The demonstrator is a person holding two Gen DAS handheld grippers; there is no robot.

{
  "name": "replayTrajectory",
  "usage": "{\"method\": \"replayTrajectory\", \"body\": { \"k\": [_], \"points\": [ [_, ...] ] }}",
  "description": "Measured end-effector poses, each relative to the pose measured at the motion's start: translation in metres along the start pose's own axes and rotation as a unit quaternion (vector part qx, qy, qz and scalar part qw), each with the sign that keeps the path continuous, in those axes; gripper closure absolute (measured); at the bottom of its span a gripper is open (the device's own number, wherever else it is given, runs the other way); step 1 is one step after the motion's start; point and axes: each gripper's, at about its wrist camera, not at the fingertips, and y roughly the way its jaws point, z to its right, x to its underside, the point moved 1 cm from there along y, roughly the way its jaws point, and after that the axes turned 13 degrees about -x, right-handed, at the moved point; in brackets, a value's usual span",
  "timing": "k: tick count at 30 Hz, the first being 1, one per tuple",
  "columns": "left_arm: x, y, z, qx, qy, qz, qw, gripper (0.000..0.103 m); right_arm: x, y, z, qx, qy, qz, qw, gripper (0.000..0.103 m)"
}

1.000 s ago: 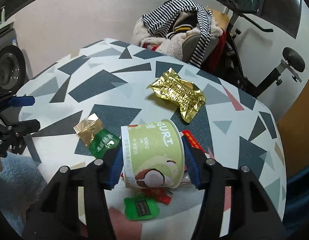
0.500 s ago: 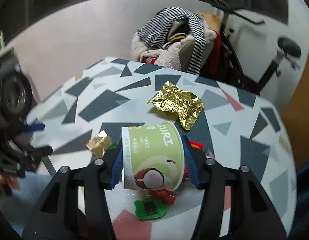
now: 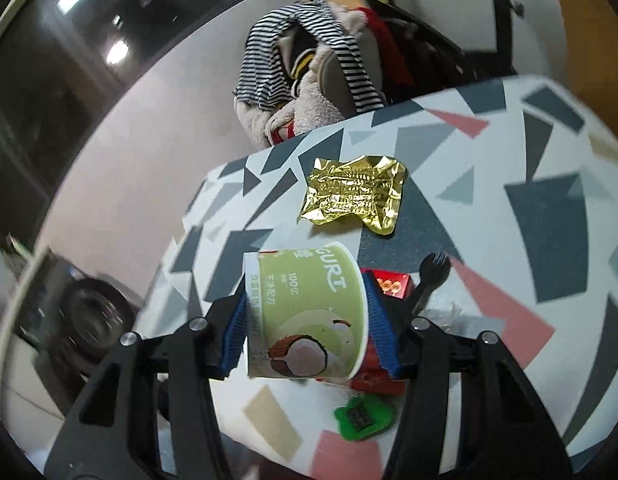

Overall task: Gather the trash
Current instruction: 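Grasp the gold-green snack packet with the left gripper while the right gripper holds the yogurt cup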

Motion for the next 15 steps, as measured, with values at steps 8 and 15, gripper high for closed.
{"method": "replayTrajectory", "body": {
  "k": [8,15],
  "points": [
    [-0.002,0.031,0.02,0.034,0.012,-0.041,0.9985,0.021,0.002,0.005,-0.017,0.072,-0.092,-0.018,0.993,0.049],
    [-0.007,0.07,0.012,0.056,-0.079,-0.106,0.9896,0.021,0.02,0.006,-0.043,0.152,-0.241,-0.022,0.958,0.049]
  ]
}}
